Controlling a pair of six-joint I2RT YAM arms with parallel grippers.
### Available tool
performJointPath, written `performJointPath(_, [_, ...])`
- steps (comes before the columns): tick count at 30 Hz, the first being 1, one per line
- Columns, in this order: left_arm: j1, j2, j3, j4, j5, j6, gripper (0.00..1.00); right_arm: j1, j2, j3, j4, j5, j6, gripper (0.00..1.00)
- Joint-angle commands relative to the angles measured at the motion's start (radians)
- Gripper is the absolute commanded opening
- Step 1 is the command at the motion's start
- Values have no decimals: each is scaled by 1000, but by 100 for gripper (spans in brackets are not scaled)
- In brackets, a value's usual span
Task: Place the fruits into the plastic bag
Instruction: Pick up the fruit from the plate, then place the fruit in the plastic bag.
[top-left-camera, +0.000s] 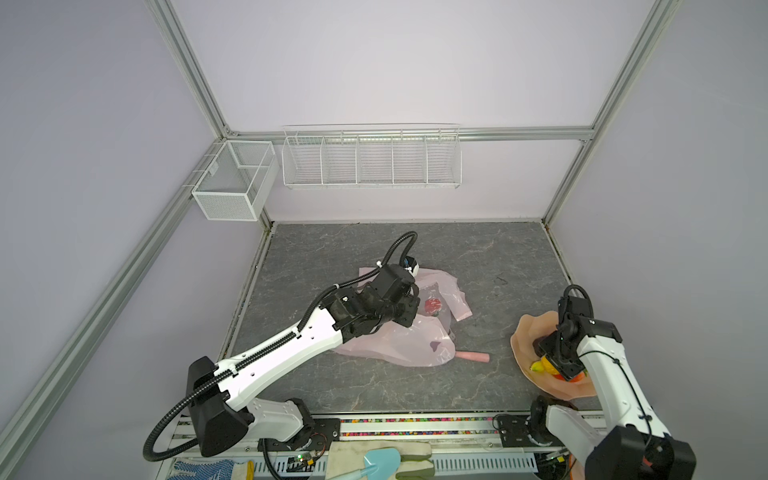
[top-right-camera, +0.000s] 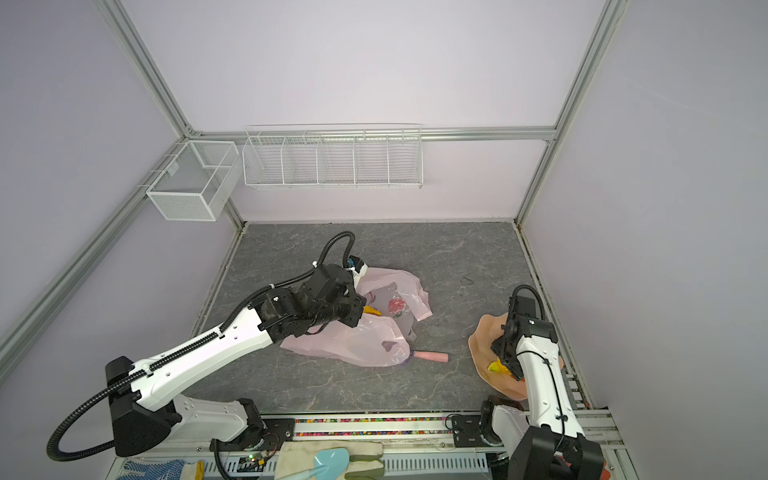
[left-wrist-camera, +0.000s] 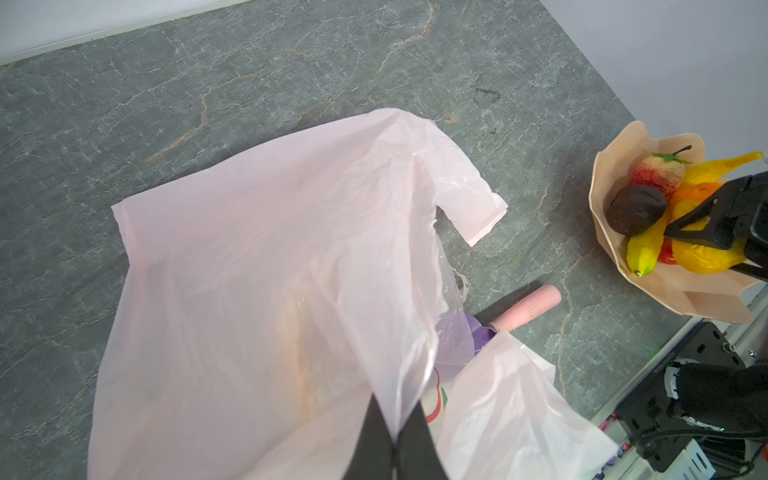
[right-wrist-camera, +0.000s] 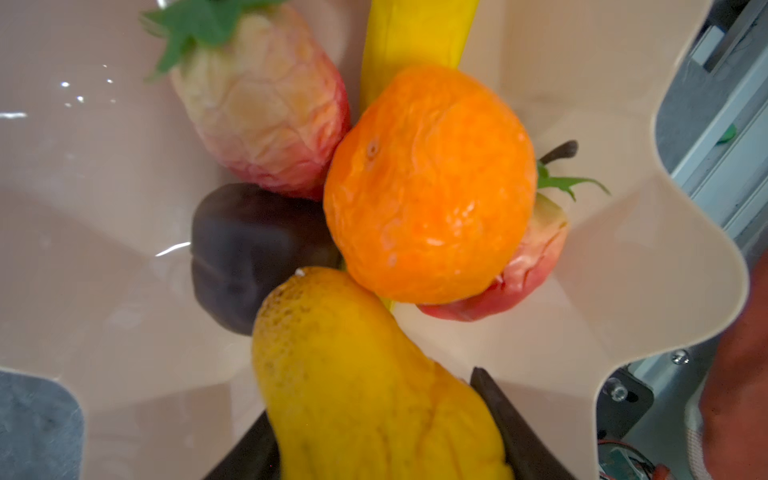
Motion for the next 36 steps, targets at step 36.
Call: performJointPath(36, [-2, 7, 26, 1, 29, -8, 0, 71, -278, -77, 532, -898, 256, 36])
